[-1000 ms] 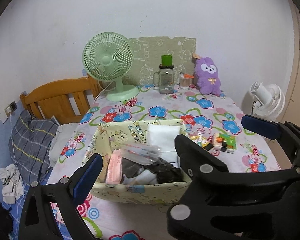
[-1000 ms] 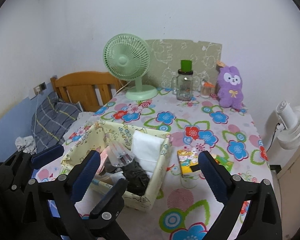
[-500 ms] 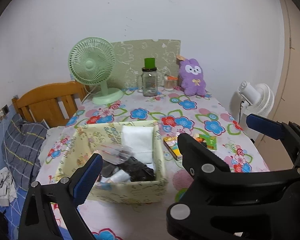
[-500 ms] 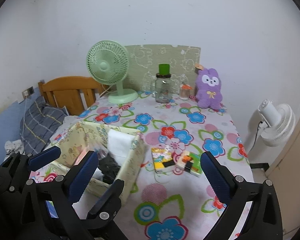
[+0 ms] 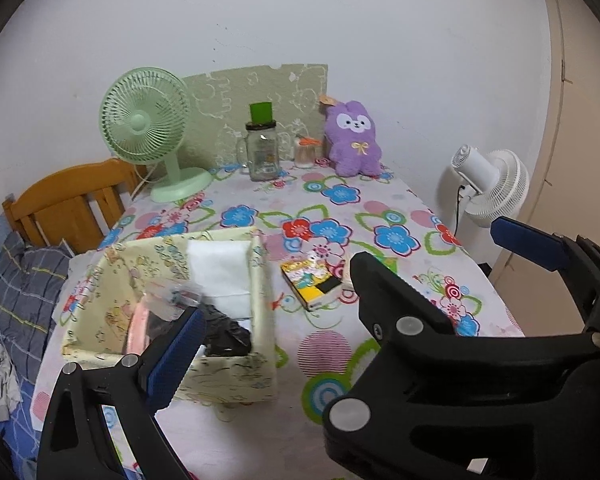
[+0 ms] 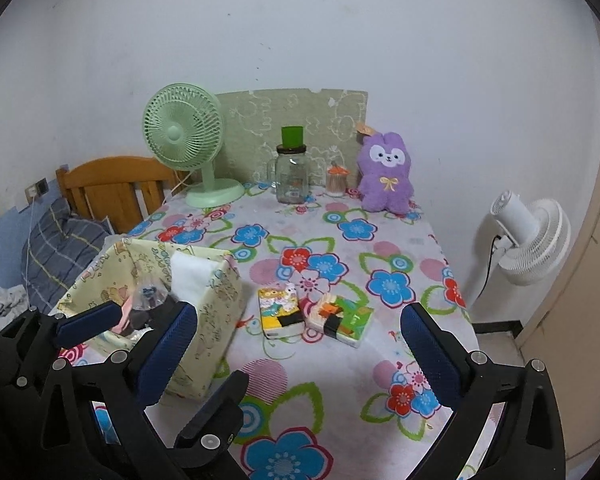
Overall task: Organize soft objects
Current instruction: 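Withdraw both open tools from the box toward the snack boxes, then reach the right tool to the green-and-orange snack box and grasp it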
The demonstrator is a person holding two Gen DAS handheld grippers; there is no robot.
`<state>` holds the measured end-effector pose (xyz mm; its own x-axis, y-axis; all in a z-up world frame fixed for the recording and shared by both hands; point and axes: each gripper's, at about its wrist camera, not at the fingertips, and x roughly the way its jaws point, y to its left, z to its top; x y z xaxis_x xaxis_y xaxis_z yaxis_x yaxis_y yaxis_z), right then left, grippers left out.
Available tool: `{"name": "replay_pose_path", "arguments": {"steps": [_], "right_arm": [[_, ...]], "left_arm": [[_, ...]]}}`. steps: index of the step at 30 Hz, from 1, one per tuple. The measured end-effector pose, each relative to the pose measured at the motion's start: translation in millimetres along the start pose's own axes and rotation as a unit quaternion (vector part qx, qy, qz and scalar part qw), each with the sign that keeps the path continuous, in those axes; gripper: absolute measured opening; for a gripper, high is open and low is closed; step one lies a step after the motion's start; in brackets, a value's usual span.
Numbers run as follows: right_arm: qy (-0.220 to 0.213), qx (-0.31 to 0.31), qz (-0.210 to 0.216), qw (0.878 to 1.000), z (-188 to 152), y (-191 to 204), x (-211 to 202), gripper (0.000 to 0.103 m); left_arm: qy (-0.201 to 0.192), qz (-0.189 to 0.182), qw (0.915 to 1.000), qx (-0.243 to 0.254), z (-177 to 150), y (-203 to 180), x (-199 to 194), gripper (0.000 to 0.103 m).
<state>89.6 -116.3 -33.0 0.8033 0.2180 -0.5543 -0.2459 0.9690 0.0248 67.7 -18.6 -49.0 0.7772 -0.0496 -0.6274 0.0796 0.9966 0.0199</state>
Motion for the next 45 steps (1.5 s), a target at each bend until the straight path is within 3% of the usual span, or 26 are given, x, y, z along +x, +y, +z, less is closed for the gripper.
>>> {"name": "replay_pose_path", "arguments": {"steps": [12, 20, 24, 28, 45], "right_arm": [[0.033, 0.029, -0.003, 0.999, -9.3, -36.2, 21.1, 0.103], [0.025, 0.033, 0.0, 0.999, -13.9, -58.8, 31.4, 0.103], [0.046, 0.036, 0.007, 0.998, -15.0, -70.2, 45.3, 0.103], [0.053, 0.036, -0.005, 0.998, -16.8, -77.5, 56.4, 0.103], [0.083, 0.045, 0.001, 0.996, -19.2, -100.8, 115.5, 0.103]], "left_arm": [[0.011, -0.005, 0.9999, 0.002, 2.4, -31.4, 22.2, 0.096], [0.028, -0.013, 0.9995, 0.004, 5.0, -48.6, 40.5, 0.095], [0.021, 0.002, 0.9998, -0.003, 6.2, -55.3, 51.1, 0.095], [0.04, 0.0, 0.9991, -0.01, 7.4, -59.2, 67.9, 0.09], [0.083, 0.031, 0.995, -0.046, 8.6, -56.4, 128.7, 0.088]]}}
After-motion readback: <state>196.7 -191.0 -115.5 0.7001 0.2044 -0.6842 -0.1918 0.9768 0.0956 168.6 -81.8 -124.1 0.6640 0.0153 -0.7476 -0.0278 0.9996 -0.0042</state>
